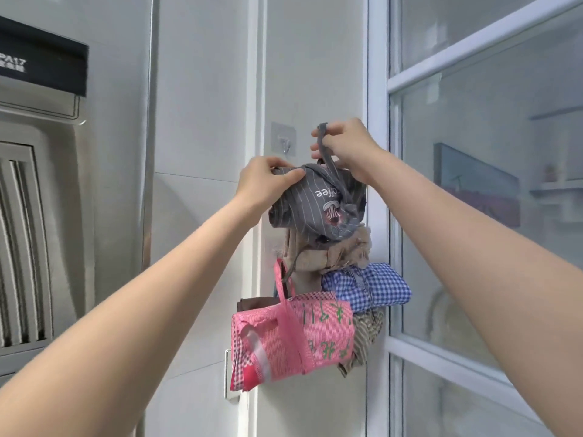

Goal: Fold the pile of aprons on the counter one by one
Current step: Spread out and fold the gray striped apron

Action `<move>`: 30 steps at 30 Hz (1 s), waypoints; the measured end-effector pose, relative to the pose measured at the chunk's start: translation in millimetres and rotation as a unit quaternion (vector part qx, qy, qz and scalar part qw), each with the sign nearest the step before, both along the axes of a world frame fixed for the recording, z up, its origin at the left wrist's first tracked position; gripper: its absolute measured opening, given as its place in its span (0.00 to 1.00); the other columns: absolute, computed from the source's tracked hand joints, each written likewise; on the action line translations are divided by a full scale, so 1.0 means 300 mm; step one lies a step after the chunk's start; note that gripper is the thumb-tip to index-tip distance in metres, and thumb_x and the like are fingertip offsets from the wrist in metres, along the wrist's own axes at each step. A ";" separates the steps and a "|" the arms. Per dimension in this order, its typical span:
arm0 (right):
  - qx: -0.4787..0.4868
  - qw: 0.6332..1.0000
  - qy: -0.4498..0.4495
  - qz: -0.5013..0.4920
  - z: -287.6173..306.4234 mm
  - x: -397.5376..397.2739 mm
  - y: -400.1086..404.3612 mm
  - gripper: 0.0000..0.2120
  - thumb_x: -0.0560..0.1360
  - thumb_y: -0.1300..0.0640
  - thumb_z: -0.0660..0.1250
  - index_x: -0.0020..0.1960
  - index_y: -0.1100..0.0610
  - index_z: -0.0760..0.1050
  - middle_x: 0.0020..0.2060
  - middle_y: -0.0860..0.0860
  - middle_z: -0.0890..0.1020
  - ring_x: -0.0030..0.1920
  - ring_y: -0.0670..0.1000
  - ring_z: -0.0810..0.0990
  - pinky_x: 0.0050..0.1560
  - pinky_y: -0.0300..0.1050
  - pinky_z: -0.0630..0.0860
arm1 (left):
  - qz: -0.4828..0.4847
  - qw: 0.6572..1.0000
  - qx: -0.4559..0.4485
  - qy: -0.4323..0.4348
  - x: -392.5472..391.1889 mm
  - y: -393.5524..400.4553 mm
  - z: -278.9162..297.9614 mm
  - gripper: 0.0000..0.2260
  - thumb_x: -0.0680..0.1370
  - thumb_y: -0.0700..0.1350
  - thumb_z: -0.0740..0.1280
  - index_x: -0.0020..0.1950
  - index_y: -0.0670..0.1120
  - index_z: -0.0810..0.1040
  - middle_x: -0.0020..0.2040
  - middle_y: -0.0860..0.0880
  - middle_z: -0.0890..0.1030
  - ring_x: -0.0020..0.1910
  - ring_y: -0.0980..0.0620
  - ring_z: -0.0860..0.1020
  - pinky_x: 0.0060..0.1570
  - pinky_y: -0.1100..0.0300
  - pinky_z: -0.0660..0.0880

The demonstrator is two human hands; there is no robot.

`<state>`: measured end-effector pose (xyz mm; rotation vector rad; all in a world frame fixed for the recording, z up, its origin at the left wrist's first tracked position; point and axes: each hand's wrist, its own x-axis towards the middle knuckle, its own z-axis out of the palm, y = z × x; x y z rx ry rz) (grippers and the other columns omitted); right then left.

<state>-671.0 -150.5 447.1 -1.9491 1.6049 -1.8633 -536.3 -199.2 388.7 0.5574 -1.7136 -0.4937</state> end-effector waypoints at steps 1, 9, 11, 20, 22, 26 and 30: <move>-0.008 1.000 -0.006 -0.007 0.018 0.007 -0.020 0.10 0.76 0.66 0.58 0.46 0.59 0.78 0.44 0.57 0.81 0.47 0.56 0.83 0.45 0.49 0.79 | 0.006 1.000 0.000 0.014 0.005 -0.015 0.017 0.05 0.73 0.47 0.72 0.41 0.48 0.79 0.44 0.45 0.80 0.48 0.45 0.80 0.51 0.51 0.78; -0.029 0.993 0.029 -0.112 0.075 0.080 -0.189 0.12 0.73 0.60 0.65 0.31 0.59 0.69 0.31 0.53 0.73 0.40 0.54 0.71 0.32 0.40 0.66 | 0.157 0.987 -0.030 0.028 0.015 -0.134 0.107 0.11 0.74 0.52 0.70 0.47 0.46 0.74 0.44 0.47 0.78 0.51 0.44 0.78 0.52 0.52 0.75; -0.022 0.987 0.077 -0.137 0.059 0.091 -0.234 0.17 0.72 0.59 0.65 0.29 0.57 0.63 0.28 0.51 0.68 0.40 0.55 0.70 0.28 0.40 0.62 | 0.192 0.981 -0.038 0.020 0.016 -0.164 0.100 0.11 0.75 0.52 0.68 0.48 0.46 0.72 0.44 0.49 0.76 0.51 0.45 0.77 0.50 0.55 0.72; 0.065 0.957 0.226 -0.167 -0.031 0.113 -0.245 0.17 0.74 0.63 0.61 0.29 0.55 0.62 0.30 0.50 0.67 0.42 0.56 0.70 0.36 0.41 0.64 | 0.150 0.988 -0.006 -0.023 0.037 -0.188 -0.049 0.12 0.77 0.52 0.65 0.51 0.43 0.72 0.38 0.52 0.73 0.45 0.47 0.75 0.43 0.57 0.70; 0.060 0.956 0.234 -0.167 -0.044 0.117 -0.224 0.15 0.74 0.64 0.59 0.29 0.57 0.63 0.30 0.54 0.68 0.42 0.57 0.70 0.35 0.41 0.63 | 0.123 0.992 0.007 -0.019 0.051 -0.177 -0.078 0.13 0.77 0.52 0.66 0.51 0.43 0.72 0.38 0.52 0.74 0.44 0.48 0.75 0.44 0.56 0.72; -0.019 0.964 0.211 -0.161 -0.071 0.070 -0.173 0.12 0.75 0.63 0.58 0.40 0.67 0.78 0.41 0.63 0.80 0.47 0.61 0.77 0.43 0.46 0.70 | 0.097 0.995 0.012 -0.023 0.070 -0.146 -0.099 0.13 0.76 0.53 0.67 0.51 0.43 0.73 0.39 0.51 0.74 0.43 0.49 0.75 0.44 0.56 0.73; -0.003 0.962 0.217 -0.167 -0.117 -0.015 -0.147 0.12 0.77 0.58 0.59 0.36 0.57 0.72 0.40 0.56 0.79 0.48 0.57 0.75 0.49 0.48 0.72 | 0.057 0.996 -0.006 -0.072 0.078 -0.118 -0.108 0.10 0.78 0.51 0.65 0.46 0.44 0.76 0.39 0.49 0.76 0.38 0.51 0.74 0.36 0.63 0.69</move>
